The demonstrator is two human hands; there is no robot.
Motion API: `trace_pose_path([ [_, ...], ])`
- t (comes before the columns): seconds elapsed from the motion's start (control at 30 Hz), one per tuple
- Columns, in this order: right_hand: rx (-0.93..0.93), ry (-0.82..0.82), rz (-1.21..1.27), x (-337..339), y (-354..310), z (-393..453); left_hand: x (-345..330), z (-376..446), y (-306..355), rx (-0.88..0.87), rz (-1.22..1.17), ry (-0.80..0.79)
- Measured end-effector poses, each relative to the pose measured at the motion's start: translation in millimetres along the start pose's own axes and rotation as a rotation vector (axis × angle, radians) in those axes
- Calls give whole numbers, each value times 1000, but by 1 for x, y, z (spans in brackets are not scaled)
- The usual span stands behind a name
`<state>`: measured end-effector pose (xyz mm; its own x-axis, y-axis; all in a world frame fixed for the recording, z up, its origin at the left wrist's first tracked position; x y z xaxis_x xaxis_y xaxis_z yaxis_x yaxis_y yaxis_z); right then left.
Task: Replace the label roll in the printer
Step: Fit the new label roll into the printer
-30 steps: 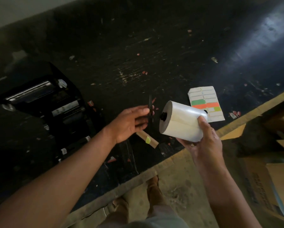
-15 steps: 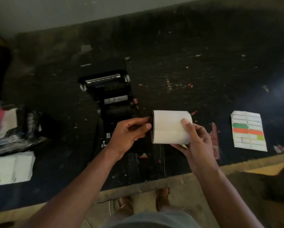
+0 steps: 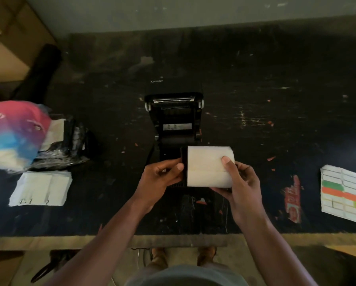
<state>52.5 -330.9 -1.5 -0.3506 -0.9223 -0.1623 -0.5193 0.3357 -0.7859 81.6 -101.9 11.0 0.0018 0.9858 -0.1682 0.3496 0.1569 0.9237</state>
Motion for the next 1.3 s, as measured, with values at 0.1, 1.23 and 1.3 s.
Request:
trace_pose_path([
  [0.1, 19, -7, -39, -9, 0, 1, 10, 0, 4, -58, 27, -14],
  [1.23, 494, -82, -776, -91, -17, 58, 70, 34, 6, -290, 257, 190],
  [1.3, 494, -47, -794, -88, -18, 69, 67, 49, 5, -281, 336, 186],
])
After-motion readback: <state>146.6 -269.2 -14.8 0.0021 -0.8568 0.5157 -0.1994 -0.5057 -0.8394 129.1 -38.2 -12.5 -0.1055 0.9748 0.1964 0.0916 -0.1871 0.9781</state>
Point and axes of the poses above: each hand's wrist, its own z-axis towards the middle knuckle, its own x-axis out of the back of the hand, y = z × x, the point moved 10 cm from there along z, towards the middle knuckle, and after that the axes turned 8 degrees about -z, right-handed, at the moved point
